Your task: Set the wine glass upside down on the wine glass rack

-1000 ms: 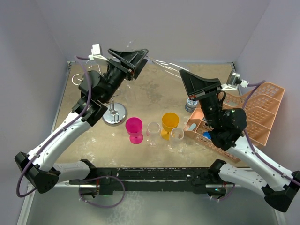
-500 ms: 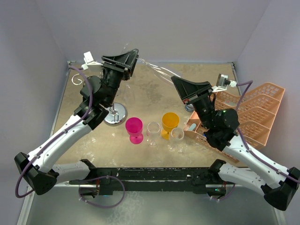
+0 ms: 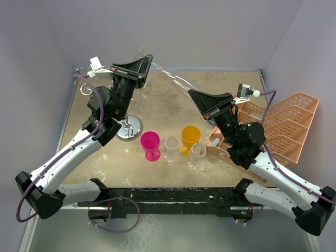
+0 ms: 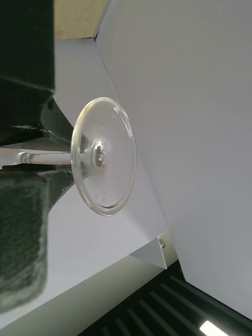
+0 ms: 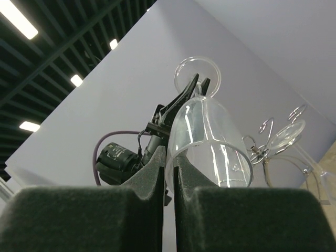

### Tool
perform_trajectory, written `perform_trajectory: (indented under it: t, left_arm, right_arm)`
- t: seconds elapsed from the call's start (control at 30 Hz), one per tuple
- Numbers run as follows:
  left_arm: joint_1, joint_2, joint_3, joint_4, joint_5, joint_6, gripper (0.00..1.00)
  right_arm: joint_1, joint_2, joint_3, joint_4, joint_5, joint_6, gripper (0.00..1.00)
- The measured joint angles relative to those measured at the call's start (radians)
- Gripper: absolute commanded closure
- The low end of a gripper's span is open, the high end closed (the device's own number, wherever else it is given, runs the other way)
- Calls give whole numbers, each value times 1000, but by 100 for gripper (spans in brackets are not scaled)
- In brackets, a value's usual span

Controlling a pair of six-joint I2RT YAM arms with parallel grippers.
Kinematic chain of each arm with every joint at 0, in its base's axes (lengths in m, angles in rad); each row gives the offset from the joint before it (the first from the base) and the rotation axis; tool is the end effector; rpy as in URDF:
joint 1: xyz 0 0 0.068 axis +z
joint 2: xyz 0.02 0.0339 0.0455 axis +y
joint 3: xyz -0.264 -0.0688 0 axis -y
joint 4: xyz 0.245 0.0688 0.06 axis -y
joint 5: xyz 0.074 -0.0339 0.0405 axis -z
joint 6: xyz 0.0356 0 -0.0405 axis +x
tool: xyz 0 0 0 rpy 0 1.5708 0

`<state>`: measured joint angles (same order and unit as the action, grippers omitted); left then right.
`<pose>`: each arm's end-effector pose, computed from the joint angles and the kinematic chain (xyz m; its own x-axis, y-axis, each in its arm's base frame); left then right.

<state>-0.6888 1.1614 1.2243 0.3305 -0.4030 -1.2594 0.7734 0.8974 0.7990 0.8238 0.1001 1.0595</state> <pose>0.2052 -0.1508 0.4719 -0.1997 -0.9698 -0.1399 0.3752 0.0562 -0.9253 0.1362 0.1280 0.4281 -0.3272 0.8932 -0.3083 -0.7279 -0.0303 0.6850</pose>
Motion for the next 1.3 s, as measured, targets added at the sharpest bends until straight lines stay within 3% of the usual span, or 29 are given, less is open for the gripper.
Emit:
perform_trajectory:
  t: [0.13,0.37,0.5,0.6,0.93,1.3]
  left_arm:
    - [-1,2,20,13,14,28,100]
    - [8,13,67,20,22,94,100]
    - [10,13,113,3,21,146,100]
    - [10,10,150,-32,29,200,100]
    - [11,-79,169,-262,153,392,100]
    - [11,-171,222,-460,345,647,100]
  right_arm:
    - [0,2,0,5,-16,21,90]
    - [0,-15,0,2,-50,31,46]
    - [0,-54,-2,-40,-84,16,33]
    - [0,-109,-25,-92,-112,-10,28]
    - [0,-221,-19,-348,-168,-207,25]
    - [0,96,426,-528,-331,-553,28]
